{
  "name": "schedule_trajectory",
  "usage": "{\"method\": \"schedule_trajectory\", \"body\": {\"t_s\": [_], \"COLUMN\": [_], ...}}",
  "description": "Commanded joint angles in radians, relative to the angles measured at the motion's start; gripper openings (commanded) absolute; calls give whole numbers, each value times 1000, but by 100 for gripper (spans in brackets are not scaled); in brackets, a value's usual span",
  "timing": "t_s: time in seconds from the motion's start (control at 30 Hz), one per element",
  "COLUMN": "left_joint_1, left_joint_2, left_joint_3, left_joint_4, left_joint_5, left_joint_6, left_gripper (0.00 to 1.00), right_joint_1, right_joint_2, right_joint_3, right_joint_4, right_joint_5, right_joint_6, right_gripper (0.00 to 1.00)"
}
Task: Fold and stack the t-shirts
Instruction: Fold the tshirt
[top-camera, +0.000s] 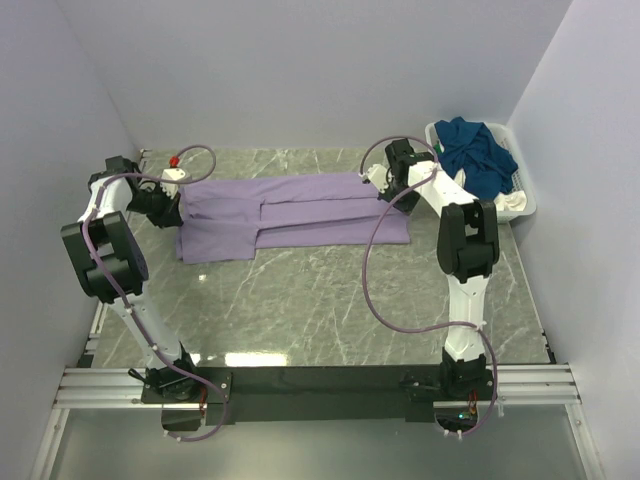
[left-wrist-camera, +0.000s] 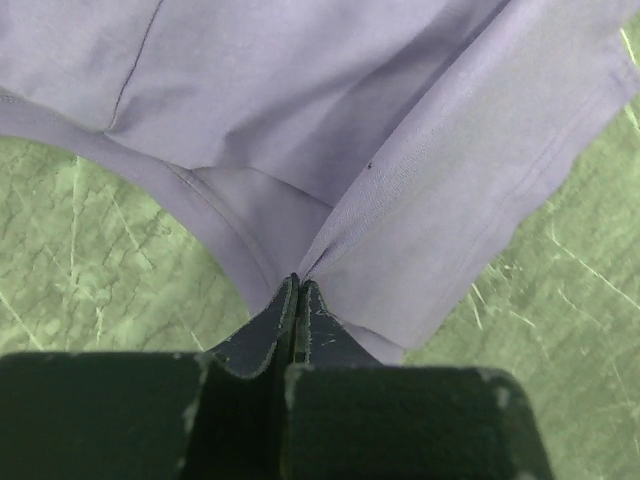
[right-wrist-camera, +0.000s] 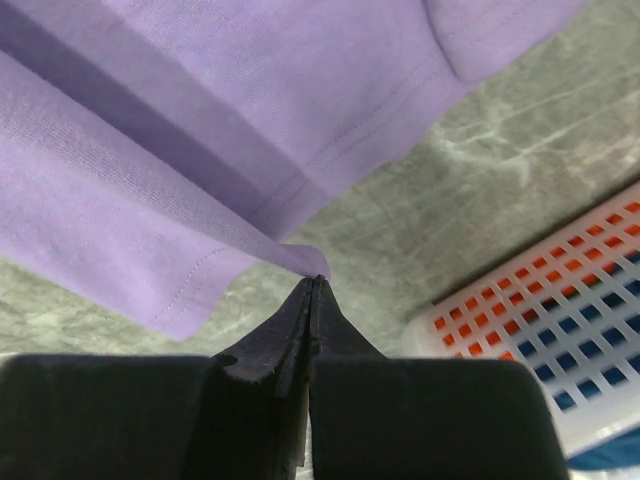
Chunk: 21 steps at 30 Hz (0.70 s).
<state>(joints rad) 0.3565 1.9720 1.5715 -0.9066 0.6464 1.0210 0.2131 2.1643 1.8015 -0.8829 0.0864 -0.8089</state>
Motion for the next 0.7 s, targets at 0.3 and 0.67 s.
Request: {"method": "schedule_trajectory", "body": {"t_s": [0.3, 0.67], "left_joint_1": [-16, -28], "left_joint_2": [48, 74], "left_joint_3": [25, 25], "left_joint_4": [107, 216], "left_joint_5": [-19, -68], "left_joint_6": [-71, -171], "left_gripper": [1, 23], "right_joint_1": [-15, -14], "right_joint_2": [60, 94], "right_joint_3": [55, 90], "right_joint_4": [16, 90], "right_joint_5": [55, 125], "right_joint_6": [11, 80], "right_gripper": [0, 12]}}
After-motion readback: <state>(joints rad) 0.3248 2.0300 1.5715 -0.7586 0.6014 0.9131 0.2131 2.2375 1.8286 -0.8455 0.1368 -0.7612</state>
